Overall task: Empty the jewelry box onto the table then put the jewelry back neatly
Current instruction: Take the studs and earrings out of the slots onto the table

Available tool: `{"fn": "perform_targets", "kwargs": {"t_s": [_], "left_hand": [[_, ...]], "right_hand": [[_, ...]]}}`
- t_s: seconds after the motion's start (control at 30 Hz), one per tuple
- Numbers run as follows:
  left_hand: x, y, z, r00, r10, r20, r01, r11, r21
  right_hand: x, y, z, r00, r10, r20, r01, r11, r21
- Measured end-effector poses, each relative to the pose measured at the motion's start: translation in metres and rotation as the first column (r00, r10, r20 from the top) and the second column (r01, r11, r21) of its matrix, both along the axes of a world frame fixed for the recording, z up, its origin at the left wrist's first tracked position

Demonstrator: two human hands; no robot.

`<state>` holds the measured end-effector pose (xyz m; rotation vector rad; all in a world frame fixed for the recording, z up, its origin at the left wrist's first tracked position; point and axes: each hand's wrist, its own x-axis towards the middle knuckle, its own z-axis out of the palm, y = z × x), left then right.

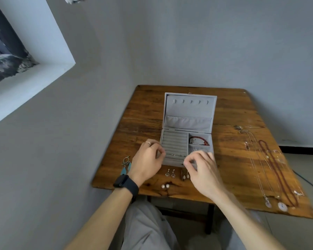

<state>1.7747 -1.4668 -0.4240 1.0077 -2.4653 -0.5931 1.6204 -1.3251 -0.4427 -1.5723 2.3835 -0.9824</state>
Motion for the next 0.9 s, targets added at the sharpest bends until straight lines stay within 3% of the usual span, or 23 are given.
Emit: {"fn": "perform_targets", "kwargs": {"t_s": [0.13, 0.4, 0.6, 0.9], "left_hand": [[0.013, 0.05, -0.012, 0.994, -0.045, -0.104, 0.05, 0.998, 0.047], [0.015, 0.087, -0.052, 0.997, -0.051, 0.065, 0.06, 0.99, -0.13], [0.017, 0.086, -0.056, 0.993, -0.033, 0.114, 0.042, 0.996, -0.078], [0.018, 0.085, -0.054, 0.99, -0.064, 0.122, 0.074, 0.994, -0.077]], "right_hand": [[0.012, 0.048, -0.023, 0.999, -0.024, 0.048, 0.025, 0.999, -0.023], [0.028, 0.063, -0.058, 0.999, -0.012, 0.035, 0.012, 1.0, -0.002], [0.035, 0.058, -0.063, 0.999, -0.042, 0.015, 0.042, 0.999, -0.008], [0.033, 0.066, -0.066, 0.988, -0.068, 0.135, 0.082, 0.991, -0.106]]}}
